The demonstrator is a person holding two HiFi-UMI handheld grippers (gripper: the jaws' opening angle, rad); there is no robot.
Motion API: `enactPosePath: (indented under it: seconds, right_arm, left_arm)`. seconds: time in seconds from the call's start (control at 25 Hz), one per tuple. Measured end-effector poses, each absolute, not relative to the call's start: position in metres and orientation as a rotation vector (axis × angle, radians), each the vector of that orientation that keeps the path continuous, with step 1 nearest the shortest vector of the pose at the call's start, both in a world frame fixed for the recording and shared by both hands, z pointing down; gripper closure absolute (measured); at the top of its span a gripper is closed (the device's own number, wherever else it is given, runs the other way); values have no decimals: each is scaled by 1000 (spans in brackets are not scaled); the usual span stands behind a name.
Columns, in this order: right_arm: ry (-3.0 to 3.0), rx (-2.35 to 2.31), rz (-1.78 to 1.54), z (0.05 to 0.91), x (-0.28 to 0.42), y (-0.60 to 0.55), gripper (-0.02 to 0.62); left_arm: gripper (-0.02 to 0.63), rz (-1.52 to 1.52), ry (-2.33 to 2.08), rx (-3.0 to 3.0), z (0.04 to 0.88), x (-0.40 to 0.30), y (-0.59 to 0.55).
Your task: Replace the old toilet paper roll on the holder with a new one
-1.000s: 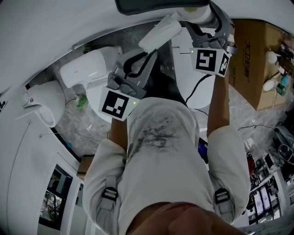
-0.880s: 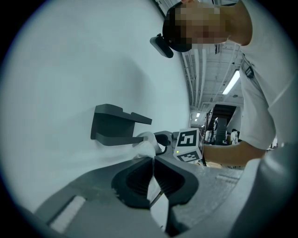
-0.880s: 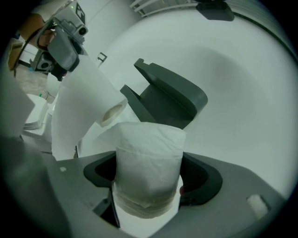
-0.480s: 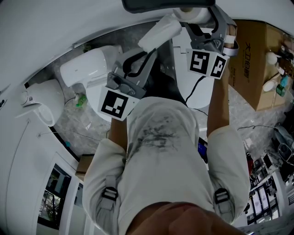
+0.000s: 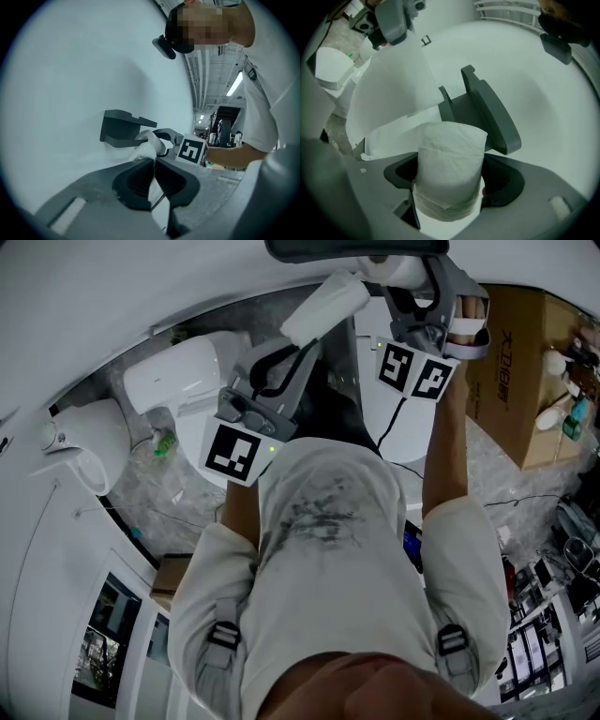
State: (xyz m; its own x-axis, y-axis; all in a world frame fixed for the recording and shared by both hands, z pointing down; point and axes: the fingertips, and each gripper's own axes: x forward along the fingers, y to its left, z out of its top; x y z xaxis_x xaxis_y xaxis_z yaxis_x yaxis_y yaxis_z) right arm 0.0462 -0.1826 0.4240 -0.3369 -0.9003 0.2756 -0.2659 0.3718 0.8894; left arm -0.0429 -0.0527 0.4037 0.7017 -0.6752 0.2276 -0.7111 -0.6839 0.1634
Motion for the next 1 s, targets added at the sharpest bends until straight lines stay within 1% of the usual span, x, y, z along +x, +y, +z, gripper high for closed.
enactPosePath:
  seconds: [0.44, 0.68, 1.0]
  right_arm:
    - [-1742, 976, -1071, 423, 41, -176, 198]
    - [-1731, 962, -1110, 417, 27, -172, 199]
    - [-1740, 955, -1158, 412, 14, -166, 221]
  left_arm:
    - [591, 195, -1132, 2658, 402, -51, -47]
    - [591, 191, -1142, 2651, 398, -61, -46]
    - [591, 179, -1152, 2648, 398, -68, -44]
